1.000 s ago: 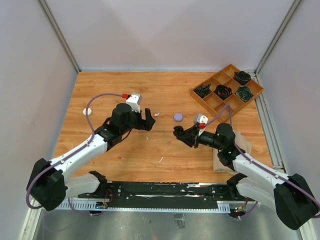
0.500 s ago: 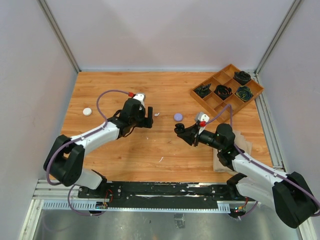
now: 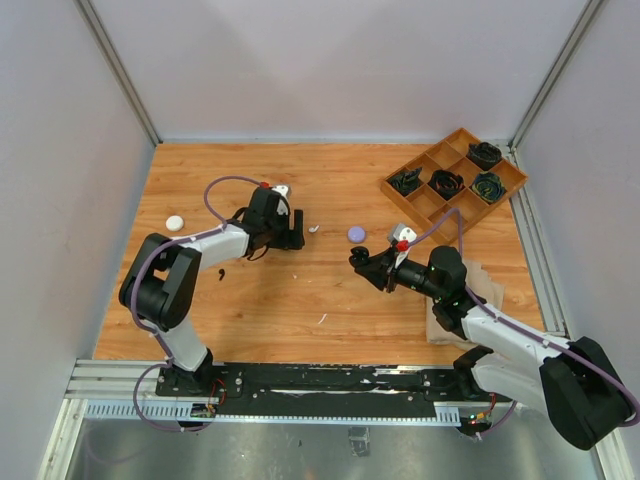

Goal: Insert the wireless bluetooth earbuds into the charging case
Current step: Pick up the earbud from the center of the board.

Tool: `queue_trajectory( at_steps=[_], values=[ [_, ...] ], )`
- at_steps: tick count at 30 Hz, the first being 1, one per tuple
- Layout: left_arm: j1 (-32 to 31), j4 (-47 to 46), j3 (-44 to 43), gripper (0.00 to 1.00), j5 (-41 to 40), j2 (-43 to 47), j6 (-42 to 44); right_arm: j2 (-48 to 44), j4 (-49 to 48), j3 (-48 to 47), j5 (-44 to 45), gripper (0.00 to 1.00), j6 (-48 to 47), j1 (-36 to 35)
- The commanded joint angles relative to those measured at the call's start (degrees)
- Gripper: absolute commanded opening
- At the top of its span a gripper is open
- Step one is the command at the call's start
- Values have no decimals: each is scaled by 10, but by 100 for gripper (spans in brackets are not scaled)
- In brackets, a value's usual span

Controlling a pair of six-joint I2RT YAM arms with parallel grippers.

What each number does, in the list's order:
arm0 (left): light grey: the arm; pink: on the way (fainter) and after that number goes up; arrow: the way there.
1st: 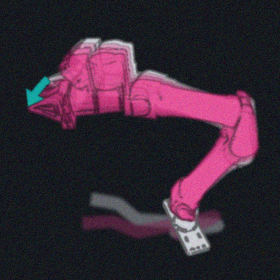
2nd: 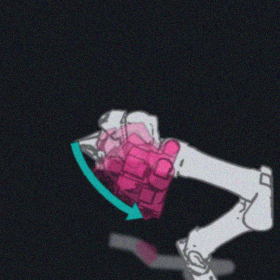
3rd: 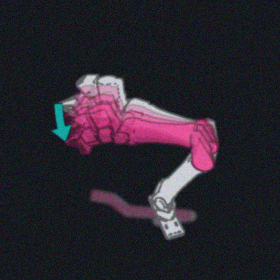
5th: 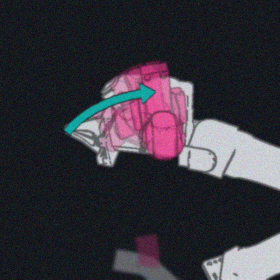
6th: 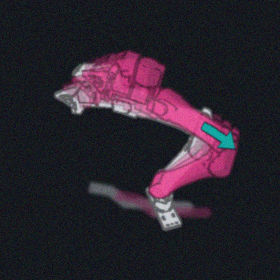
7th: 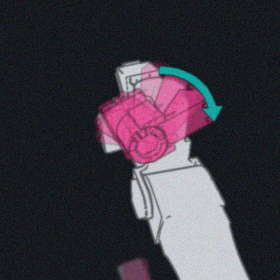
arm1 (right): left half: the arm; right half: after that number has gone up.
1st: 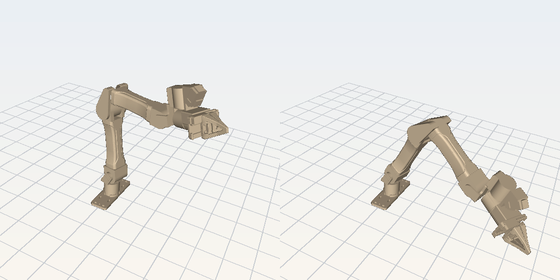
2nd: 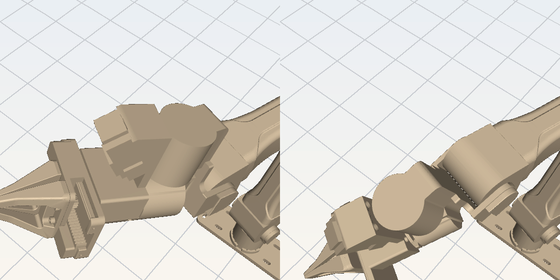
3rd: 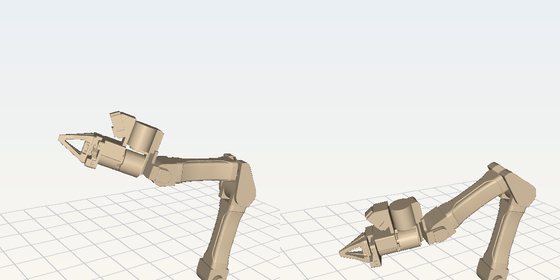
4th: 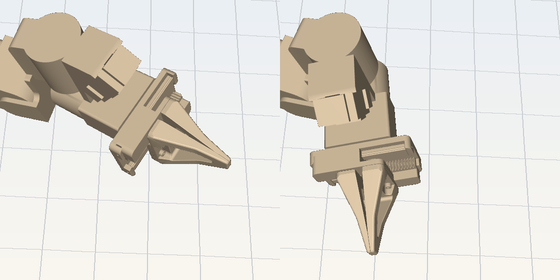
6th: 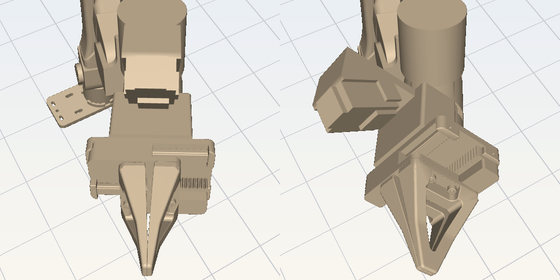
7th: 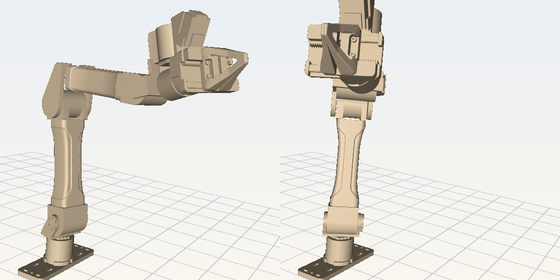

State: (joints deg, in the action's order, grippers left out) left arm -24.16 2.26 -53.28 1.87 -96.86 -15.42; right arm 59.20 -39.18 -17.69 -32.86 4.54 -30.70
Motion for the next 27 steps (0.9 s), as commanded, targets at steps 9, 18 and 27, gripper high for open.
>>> queue_trajectory(
  at_steps=[9,18,27],
  values=[
    [1,19,-5,79,40,-26,-18,-4,-23,5,23,1,-1,6],
    [1,48,12,72,64,-6,-35,-11,-19,6,30,1,-3,6],
    [1,77,12,68,75,13,-46,-10,-16,6,30,1,-4,6]
  ],
)
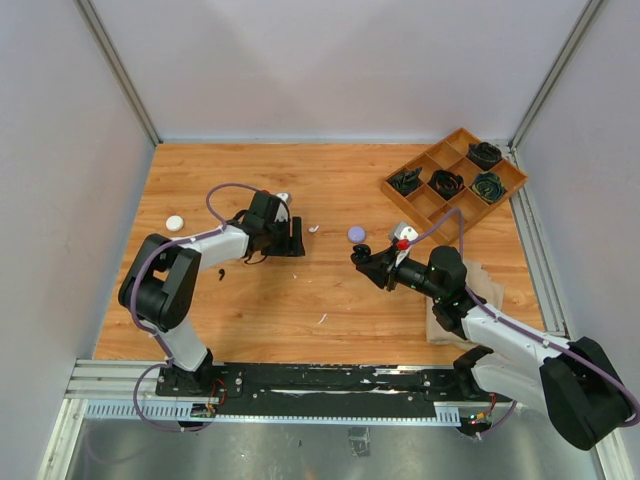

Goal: Insert the wireless bluetooth earbuds into the charging case
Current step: Pick up the earbud from the center of the board.

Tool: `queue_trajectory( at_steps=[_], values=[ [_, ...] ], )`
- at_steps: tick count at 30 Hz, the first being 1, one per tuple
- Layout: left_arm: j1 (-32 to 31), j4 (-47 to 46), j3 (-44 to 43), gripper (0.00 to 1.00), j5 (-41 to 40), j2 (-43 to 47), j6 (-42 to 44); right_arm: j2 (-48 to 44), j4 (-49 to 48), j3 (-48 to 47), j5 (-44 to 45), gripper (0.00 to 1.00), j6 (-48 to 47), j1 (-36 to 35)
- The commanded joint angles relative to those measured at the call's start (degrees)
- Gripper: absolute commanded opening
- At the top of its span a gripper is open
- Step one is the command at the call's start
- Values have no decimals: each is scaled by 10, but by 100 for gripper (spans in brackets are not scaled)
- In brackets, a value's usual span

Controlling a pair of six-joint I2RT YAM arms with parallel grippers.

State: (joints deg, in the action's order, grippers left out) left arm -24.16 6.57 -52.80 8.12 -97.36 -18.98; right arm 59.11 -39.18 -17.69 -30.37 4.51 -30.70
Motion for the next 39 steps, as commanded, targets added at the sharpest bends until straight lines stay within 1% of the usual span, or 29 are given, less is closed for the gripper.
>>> queue_trajectory(
  at_steps=[1,4,7,13,22,26,30,39],
  values=[
    [1,40,5,68,6,21,-9,-9,-15,6,5,1,-4,6],
    [1,61,-10,68,-25,23,-2,-9,-15,5,4,1,-4,6],
    [1,81,-31,65,-51,15,8,-9,-13,4,4,1,-4,6],
    [1,107,-78,60,-65,-19,27,-9,-9,3,7,1,-6,6],
    [-1,180,-150,50,-88,-63,55,-5,3,-2,10,1,-6,6],
    [-6,208,-177,48,-102,-81,68,-3,9,-6,11,1,-7,6],
    [-12,219,-193,43,-102,-94,71,0,11,-8,11,1,-7,6],
    [-27,248,-221,39,-116,-122,80,0,14,-8,12,1,-8,6]
  ],
)
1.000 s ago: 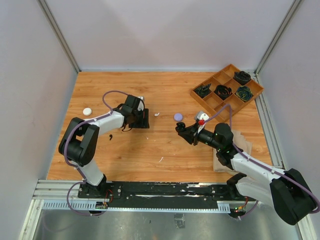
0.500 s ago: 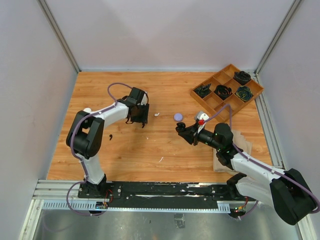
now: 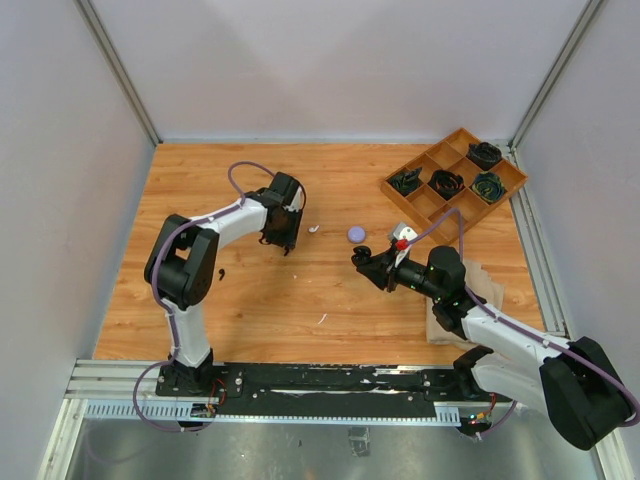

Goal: Insert the wireless bluetooth earbuds into the charging case
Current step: Pick up the earbud from the center of the board.

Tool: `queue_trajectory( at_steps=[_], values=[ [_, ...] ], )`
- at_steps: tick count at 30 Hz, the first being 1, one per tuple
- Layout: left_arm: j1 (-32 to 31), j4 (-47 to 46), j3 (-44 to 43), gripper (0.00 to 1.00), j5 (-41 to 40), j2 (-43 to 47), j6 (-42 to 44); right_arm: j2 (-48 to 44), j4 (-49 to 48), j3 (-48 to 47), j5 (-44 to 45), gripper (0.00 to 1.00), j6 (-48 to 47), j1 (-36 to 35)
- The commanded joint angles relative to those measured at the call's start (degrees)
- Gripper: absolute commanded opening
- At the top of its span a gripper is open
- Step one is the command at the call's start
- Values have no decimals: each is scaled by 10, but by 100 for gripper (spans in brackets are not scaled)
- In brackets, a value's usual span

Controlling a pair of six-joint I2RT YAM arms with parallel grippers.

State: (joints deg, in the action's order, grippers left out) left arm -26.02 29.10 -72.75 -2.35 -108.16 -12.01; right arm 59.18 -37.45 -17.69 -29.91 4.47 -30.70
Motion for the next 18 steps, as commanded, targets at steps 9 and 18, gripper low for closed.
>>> queue_trajectory(
  at_steps=[9,18],
  values=[
    [-21,47,-38,34,-32,-31,16,0,0,-10,11,1,-10,6],
    [-28,59,-49,31,-50,-51,20,1,2,-10,13,1,-10,6]
  ],
)
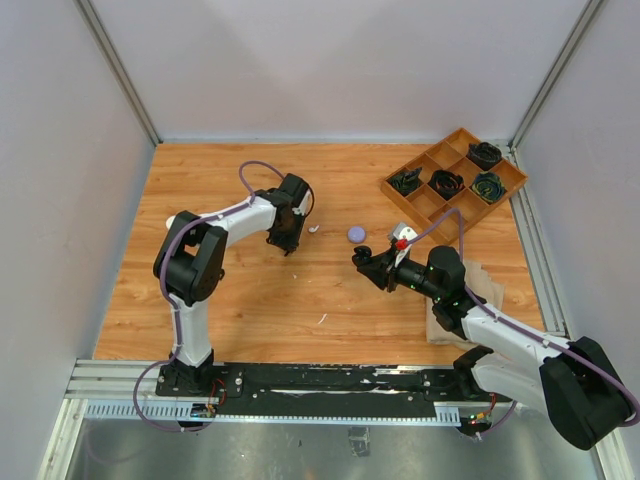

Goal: Insert the wireless bluetooth earbuds into the charging case
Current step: Pick up the earbud from the center of the board.

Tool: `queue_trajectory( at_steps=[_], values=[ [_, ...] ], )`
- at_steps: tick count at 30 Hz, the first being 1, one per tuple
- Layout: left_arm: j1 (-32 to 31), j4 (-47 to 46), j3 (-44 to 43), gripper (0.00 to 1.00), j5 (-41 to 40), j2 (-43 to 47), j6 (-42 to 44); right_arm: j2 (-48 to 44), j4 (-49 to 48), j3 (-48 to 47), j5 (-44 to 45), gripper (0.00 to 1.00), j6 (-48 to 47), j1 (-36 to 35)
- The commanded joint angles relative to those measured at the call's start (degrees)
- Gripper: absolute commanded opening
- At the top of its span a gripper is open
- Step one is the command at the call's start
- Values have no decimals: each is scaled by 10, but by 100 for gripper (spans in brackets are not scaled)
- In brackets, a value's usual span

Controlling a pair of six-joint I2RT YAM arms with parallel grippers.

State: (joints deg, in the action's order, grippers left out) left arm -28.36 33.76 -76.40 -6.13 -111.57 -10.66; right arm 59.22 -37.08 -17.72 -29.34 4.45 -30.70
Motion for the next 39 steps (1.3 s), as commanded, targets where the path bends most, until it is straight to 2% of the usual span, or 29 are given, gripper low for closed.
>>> queue_trajectory(
  at_steps=[1,5,12,17,29,39],
  values=[
    [-5,13,-12,31,-14,-18,6,0,-2,-10,7,1,-10,6],
    [-5,13,-11,30,-16,-25,6,0,0,-11,7,1,-10,6],
    [-6,11,-7,20,-20,-23,5,0,1,-11,5,1,-12,6],
    [-6,-22,16,14,-13,10,-1,1,-5,-9,-7,1,-16,6],
    [-6,-160,119,12,41,169,-11,-4,-59,14,-11,1,-22,5],
    [-6,-332,229,11,155,347,-3,1,-132,-3,-69,9,-28,5]
  ],
)
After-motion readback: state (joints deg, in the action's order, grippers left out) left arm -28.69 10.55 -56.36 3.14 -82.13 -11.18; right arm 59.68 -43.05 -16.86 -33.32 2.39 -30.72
